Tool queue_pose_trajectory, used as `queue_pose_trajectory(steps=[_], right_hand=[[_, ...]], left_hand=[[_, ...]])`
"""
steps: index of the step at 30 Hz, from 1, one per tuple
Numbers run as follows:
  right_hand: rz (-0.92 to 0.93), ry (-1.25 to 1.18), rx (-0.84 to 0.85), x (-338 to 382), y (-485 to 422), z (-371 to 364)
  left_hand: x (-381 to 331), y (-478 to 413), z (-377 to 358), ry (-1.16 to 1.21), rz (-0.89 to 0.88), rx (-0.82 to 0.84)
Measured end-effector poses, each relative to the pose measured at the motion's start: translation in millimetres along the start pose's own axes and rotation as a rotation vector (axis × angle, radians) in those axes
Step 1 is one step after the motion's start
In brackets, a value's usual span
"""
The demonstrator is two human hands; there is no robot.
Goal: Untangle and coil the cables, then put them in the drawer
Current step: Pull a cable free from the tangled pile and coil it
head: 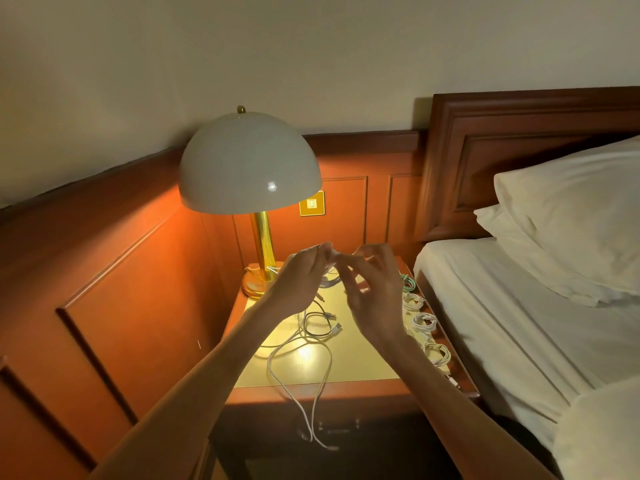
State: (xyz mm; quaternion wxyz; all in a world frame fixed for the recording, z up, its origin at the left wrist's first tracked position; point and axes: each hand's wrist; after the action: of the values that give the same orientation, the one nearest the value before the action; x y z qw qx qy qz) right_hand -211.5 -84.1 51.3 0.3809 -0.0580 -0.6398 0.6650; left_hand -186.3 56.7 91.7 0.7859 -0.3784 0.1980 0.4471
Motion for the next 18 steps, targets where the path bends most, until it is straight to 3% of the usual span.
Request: queue_pose_trajectory(steps=[5, 7, 13, 18], right_hand=[[-0.520, -0.825, 0.169, 11.8, -14.0, 10.2], [-0.631, -0.988, 0.242, 11.0, -20.3, 17.2], [-0.833, -1.036, 0.602, -8.1, -32.0, 45.2], [-0.703, -0.650, 0.612, -11.8, -36.3, 48.6]], left_hand=[[2.7, -10.5, 8.3, 0.080, 0.093, -0.038], [5.4, -12.7, 12.0, 0.065, 0.119, -0.074], [3.1, -7.2, 11.8, 0.066, 0.086, -0.129], [-9.0, -4.2, 7.0, 0.246, 0.102, -0.115]])
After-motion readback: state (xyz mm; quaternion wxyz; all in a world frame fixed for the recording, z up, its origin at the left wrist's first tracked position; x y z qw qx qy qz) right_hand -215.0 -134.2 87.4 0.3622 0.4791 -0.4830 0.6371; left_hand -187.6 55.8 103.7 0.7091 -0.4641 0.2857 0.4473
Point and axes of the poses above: each hand's wrist, its own y-axis away from the middle knuckle, its own z-axis out of the back of the hand, x = y × z, and after that the axes turned 1 degree about -y, right-handed
